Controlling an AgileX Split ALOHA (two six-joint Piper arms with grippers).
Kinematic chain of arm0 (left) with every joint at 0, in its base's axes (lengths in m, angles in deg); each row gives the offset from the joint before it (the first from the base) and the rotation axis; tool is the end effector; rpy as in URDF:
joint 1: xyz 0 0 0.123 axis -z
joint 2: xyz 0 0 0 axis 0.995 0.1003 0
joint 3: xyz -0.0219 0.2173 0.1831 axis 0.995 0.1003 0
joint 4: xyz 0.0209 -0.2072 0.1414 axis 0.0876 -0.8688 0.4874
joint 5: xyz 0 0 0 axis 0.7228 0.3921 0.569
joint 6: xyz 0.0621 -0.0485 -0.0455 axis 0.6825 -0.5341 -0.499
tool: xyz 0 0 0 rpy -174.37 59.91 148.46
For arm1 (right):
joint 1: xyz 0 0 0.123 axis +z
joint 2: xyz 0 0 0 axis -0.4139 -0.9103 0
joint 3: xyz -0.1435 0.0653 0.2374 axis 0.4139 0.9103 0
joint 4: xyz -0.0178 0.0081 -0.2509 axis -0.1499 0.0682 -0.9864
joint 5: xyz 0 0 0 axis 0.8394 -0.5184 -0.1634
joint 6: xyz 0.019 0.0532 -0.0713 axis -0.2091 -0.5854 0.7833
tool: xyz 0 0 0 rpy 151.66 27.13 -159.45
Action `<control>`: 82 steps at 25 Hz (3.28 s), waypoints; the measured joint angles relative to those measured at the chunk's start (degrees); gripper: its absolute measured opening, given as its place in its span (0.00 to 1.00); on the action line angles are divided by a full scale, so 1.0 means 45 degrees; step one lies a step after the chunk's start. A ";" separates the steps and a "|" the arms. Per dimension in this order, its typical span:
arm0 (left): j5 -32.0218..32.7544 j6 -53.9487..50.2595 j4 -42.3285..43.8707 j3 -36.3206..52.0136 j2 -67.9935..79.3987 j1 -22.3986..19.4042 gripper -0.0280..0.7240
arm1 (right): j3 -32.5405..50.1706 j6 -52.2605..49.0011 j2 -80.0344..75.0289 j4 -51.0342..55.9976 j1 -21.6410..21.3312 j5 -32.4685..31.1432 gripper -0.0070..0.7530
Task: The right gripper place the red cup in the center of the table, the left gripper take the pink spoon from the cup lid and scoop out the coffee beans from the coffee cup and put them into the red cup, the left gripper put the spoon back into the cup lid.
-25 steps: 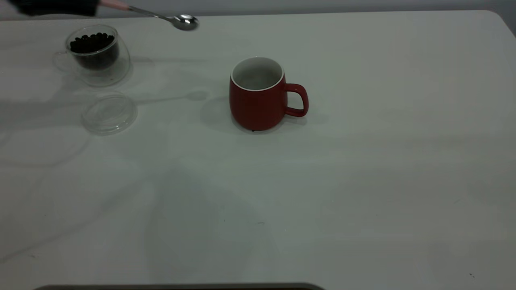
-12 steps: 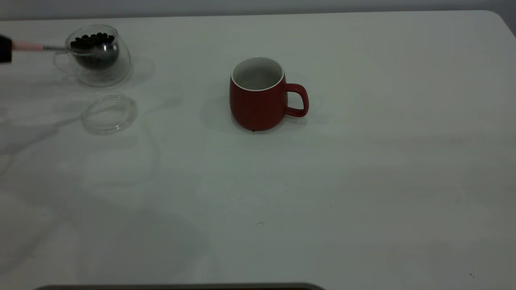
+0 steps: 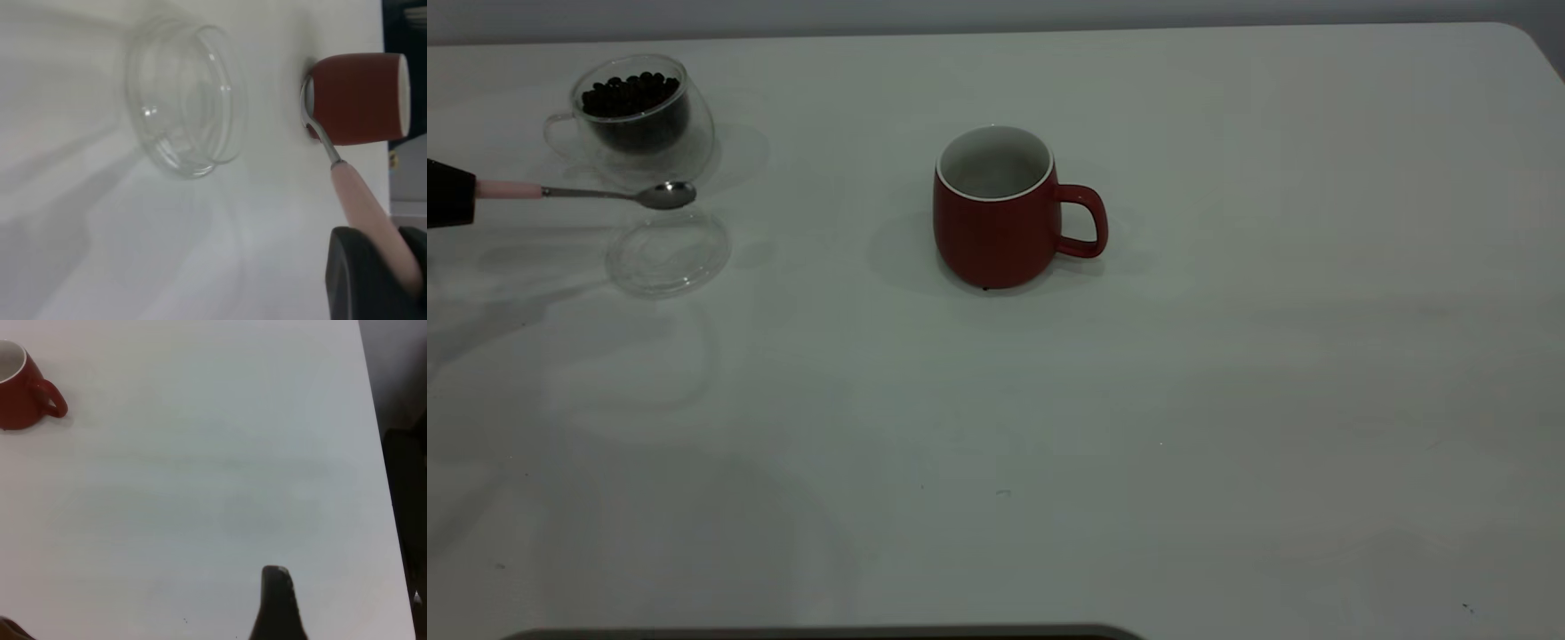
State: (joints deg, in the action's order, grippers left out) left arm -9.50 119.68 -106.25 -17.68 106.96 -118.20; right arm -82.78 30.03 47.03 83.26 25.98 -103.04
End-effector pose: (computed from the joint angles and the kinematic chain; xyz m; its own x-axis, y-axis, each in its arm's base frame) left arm 0.3512 0.1465 0.0209 -0.9277 -0.2631 -0.2648 0.0476 0.6201 -0.7830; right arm -0.0006 0.0006 0.2640 -0.5584 -0.0546 -0.8278 -0.0541 0.9981 -0.0293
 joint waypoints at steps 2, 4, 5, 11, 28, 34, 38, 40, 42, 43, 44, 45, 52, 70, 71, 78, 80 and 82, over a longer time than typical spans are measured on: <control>-0.0150 0.0000 0.0155 0.0000 0.0000 -0.0111 0.21 | 0.0000 0.0000 0.0000 0.0000 0.0000 0.0000 0.79; -0.0206 -0.0025 0.0220 0.0000 0.0044 -0.0341 0.21 | 0.0000 0.0000 0.0000 0.0000 0.0000 0.0000 0.79; -0.0206 -0.0035 0.0208 0.0000 0.0081 -0.0499 0.21 | 0.0000 0.0000 0.0000 0.0000 0.0000 0.0000 0.79; -0.0404 0.0024 0.0119 0.0000 0.0577 -0.0883 0.21 | 0.0000 0.0000 0.0000 0.0000 0.0000 0.0000 0.79; -0.1250 0.0808 -0.1670 -0.0012 0.1775 0.0269 0.21 | 0.0000 0.0000 0.0000 0.0000 0.0000 0.0000 0.79; -0.1434 0.0855 -0.1979 -0.0012 0.1787 0.0572 0.21 | 0.0000 0.0000 0.0000 0.0000 0.0000 0.0000 0.79; -0.1434 0.0855 -0.1995 -0.0012 0.1787 0.0572 0.25 | 0.0000 0.0000 0.0000 0.0000 0.0000 0.0000 0.79; -0.1434 0.0855 -0.1995 -0.0012 0.1787 0.0572 0.31 | 0.0000 0.0000 0.0000 0.0000 0.0000 0.0000 0.79; -0.1434 0.0855 -0.1995 -0.0012 0.1791 0.0572 0.41 | 0.0000 0.0000 0.0000 0.0000 0.0000 0.0000 0.79; -0.1434 0.0855 -0.1995 -0.0012 0.1791 0.0572 0.45 | 0.0000 0.0000 0.0000 0.0000 0.0000 0.0000 0.79; -0.1434 0.0855 -0.1995 -0.0012 0.1791 0.0572 0.50 | 0.0000 0.0000 0.0000 0.0000 0.0000 0.0000 0.79; -0.1434 0.0855 -0.1995 -0.0012 0.1791 0.0572 0.55 | 0.0000 0.0000 0.0000 0.0000 0.0000 0.0000 0.79; -0.1922 0.0802 -0.1968 -0.0012 0.1791 0.0572 0.79 | 0.0000 0.0000 0.0000 0.0000 0.0000 0.0000 0.79; 0.0002 -0.6230 0.5025 -0.6986 0.0795 0.1304 0.82 | 0.0000 -0.0010 0.0000 0.0000 0.0000 0.0000 0.79; 0.0286 -0.6867 0.5503 -0.7504 0.0681 0.1711 0.82 | 0.0000 0.0002 0.0000 0.0000 0.0000 0.0000 0.79; 0.0629 -1.1829 1.0291 -1.0576 0.0203 0.5306 0.82 | 0.0000 0.0002 0.0000 0.0000 0.0000 -0.0004 0.79; 0.0629 -1.3298 1.1473 -1.1074 -0.0009 0.6133 0.82 | 0.0000 0.0002 0.0000 0.0000 0.0000 -0.0004 0.79; 0.0629 -1.4299 1.2372 -1.1241 -0.0368 0.6940 0.82 | 0.0000 -0.0010 0.0000 0.0000 0.0000 -0.0004 0.79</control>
State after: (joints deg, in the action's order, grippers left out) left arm -6.67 55.34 -50.57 -68.26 105.31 -86.97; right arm -82.78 29.98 47.03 83.26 25.98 -103.05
